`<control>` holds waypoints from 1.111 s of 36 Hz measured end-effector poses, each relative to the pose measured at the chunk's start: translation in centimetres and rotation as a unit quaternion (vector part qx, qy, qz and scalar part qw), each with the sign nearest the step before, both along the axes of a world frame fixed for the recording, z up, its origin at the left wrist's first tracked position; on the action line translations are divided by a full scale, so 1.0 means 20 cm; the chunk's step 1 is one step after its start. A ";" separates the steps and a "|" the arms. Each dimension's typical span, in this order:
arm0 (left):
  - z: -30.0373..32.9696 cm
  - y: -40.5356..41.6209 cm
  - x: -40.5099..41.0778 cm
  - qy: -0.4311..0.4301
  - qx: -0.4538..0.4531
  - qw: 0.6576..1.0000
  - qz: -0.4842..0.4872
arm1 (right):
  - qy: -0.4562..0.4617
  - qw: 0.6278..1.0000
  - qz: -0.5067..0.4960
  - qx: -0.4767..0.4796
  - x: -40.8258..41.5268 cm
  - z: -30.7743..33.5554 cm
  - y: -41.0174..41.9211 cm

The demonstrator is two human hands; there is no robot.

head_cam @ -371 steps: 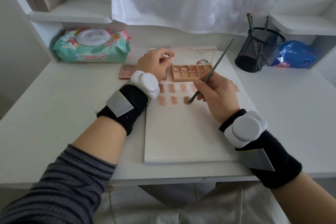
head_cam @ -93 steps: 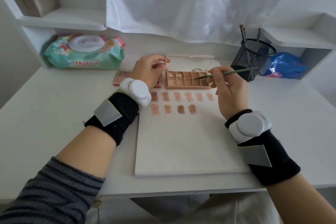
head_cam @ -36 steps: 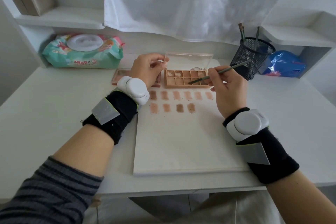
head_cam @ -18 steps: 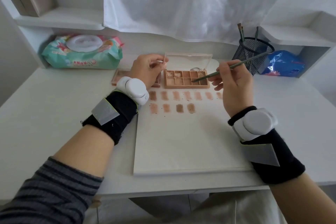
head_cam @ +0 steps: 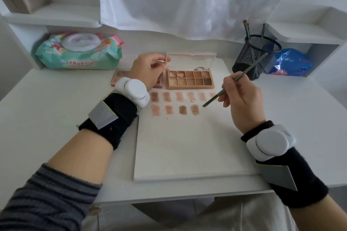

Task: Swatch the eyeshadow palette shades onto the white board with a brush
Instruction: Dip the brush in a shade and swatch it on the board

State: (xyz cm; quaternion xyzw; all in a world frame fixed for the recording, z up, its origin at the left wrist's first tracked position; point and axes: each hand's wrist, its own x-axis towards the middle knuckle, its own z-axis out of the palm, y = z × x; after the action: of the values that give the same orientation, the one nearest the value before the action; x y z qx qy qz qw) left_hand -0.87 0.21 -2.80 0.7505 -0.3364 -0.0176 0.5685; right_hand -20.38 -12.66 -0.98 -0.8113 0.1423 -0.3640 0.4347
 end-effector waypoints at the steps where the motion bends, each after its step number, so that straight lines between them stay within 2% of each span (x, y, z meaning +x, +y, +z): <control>1: 0.00 0.00 0.00 0.000 0.000 1.000 0.000 | 0.002 1.000 -0.001 -0.002 0.00 0.00 0.00; 40: 0.00 0.00 0.00 0.005 0.019 1.000 0.014 | 0.003 1.000 -0.027 0.005 -0.01 -0.01 -0.02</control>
State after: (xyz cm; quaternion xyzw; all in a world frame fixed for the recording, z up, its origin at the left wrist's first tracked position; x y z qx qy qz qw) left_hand -0.79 0.28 -2.82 0.7658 -0.3226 -0.0199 0.5560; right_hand -20.54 -13.11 -1.24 -0.8060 0.1669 -0.3727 0.4286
